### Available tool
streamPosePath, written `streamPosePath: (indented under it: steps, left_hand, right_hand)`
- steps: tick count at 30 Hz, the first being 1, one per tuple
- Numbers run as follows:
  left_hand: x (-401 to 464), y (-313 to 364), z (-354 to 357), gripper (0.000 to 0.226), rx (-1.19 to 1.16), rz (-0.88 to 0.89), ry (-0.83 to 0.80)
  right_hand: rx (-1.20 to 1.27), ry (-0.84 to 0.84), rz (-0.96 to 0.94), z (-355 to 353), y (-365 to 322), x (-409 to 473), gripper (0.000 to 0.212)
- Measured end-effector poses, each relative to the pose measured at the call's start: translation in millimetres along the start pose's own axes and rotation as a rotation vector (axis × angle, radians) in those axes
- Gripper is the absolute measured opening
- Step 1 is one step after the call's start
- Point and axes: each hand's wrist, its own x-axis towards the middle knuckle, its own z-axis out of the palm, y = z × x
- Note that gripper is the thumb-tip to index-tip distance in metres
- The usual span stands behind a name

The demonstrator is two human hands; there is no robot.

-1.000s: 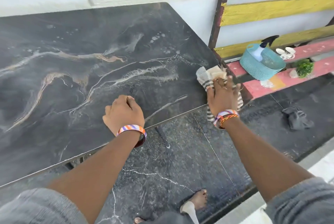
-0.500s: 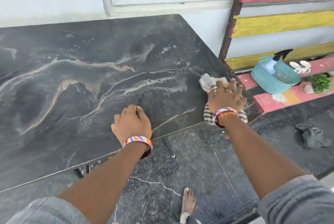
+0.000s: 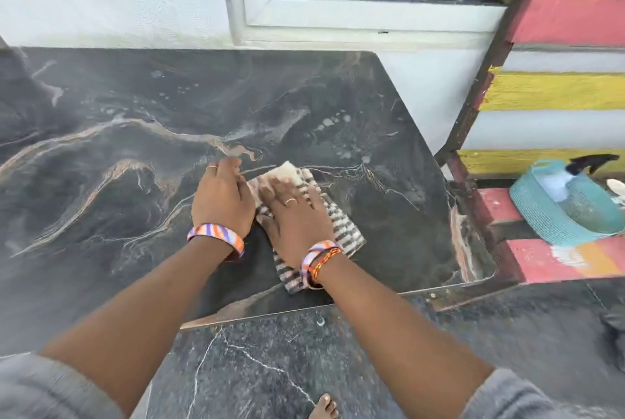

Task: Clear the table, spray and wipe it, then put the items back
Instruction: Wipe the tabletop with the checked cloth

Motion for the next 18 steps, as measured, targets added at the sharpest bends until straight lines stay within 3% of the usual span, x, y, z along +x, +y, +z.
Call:
streamPosePath:
  steps: [2,7,10,12,18]
  left_hand:
    - [6.6,6.8,2.3,0.037,0.019,-0.003,-0.016]
    - [10.9,11.3,8.3,0.038,0.086,-0.009,-0.038]
    - [10.5,11.7,13.2,0.041,0.096,-0.025,0.005]
    - [13.8,11.2,15.8,0.041,0.101,-0.023,0.012]
    - [41.8,13.1,17.6,0.043,0.121,-0.033,0.032]
  right_hand:
    - [0.009,0.043,0.157,-8.4,47.2,-1.0,0.050]
    - [0.044,0.089,0.797,-37.9,163.3,-9.1,0.054]
    - [0.031,0.085,0.861,-39.5,166.3,2.7,0.055]
    - [0.013,0.092,0.724,-35.3,144.4,18.3,0.054]
    - [0.010,-0.015,-0.133,-10.3,36.4,43.8,0.051]
